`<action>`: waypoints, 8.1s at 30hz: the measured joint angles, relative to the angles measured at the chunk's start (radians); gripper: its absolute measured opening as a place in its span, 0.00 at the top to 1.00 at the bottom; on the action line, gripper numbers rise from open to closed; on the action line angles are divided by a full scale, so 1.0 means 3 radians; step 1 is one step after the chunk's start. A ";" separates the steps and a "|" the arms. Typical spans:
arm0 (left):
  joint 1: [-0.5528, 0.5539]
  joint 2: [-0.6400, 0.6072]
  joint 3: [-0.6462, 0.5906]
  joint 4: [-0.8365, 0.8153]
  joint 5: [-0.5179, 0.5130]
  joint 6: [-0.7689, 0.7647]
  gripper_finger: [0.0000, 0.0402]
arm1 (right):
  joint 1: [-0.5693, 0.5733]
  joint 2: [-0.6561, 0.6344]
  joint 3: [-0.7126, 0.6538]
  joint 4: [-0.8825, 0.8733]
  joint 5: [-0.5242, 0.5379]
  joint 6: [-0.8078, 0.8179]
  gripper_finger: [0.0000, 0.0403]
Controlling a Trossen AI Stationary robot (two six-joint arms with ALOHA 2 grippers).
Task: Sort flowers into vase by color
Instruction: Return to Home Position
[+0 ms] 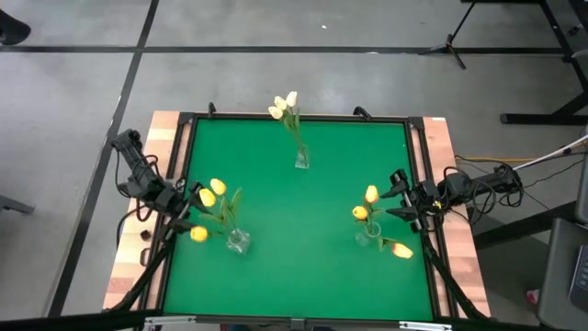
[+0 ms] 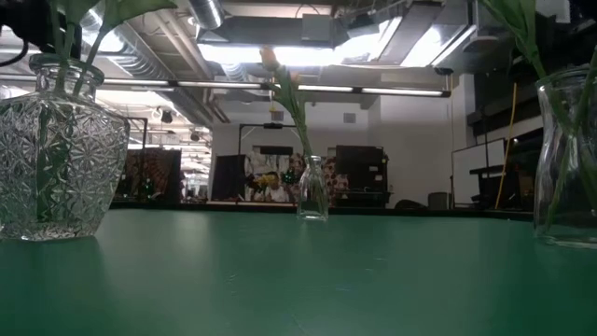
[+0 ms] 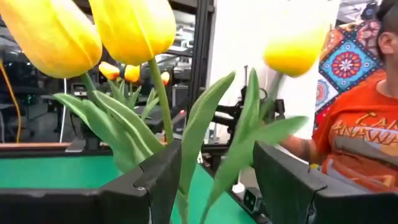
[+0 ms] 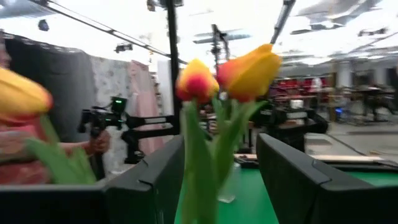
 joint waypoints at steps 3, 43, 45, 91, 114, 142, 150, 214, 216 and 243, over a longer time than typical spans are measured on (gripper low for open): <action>0.0000 0.0000 -0.0034 -0.0046 0.0038 -0.0017 0.51 | 0.0000 0.0000 -0.0001 -0.0014 -0.0081 0.0001 0.50; 0.1803 0.0000 -0.0034 -0.0432 0.1355 -0.0201 0.51 | -0.0001 0.0006 -0.0015 -0.0308 0.0795 -0.0627 0.50; 0.1883 0.0000 -0.0034 -0.0436 0.1382 -0.0184 0.51 | -0.0001 0.0006 -0.0015 -0.0360 0.0792 -0.0657 0.50; 0.2020 0.0000 -0.0033 -0.0426 0.1071 -0.0270 0.51 | 0.0000 0.0020 -0.0015 -0.0798 0.0913 -0.0786 0.50; 0.2020 0.0000 -0.0032 -0.0425 0.1071 -0.0270 0.51 | 0.0000 0.0020 -0.0015 -0.0803 0.0913 -0.0785 0.50; 0.2019 0.0000 -0.0032 -0.0426 0.1071 -0.0270 0.51 | 0.0000 0.0020 -0.0016 -0.0805 0.0913 -0.0785 0.50; 0.2018 0.0001 -0.0032 -0.0425 0.1071 -0.0270 0.51 | 0.0001 0.0022 -0.0016 -0.0805 0.0913 -0.0785 0.50; 0.2018 0.0001 -0.0032 -0.0425 0.1071 -0.0272 0.51 | 0.0001 0.0020 -0.0017 -0.0805 0.0912 -0.0785 0.50; 0.2018 0.0001 -0.0032 -0.0426 0.1071 -0.0272 0.51 | 0.0001 0.0022 -0.0016 -0.0805 0.0912 -0.0785 0.50; 0.2019 0.0000 -0.0032 -0.0425 0.1071 -0.0272 0.51 | 0.0001 0.0021 -0.0017 -0.0805 0.0912 -0.0785 0.50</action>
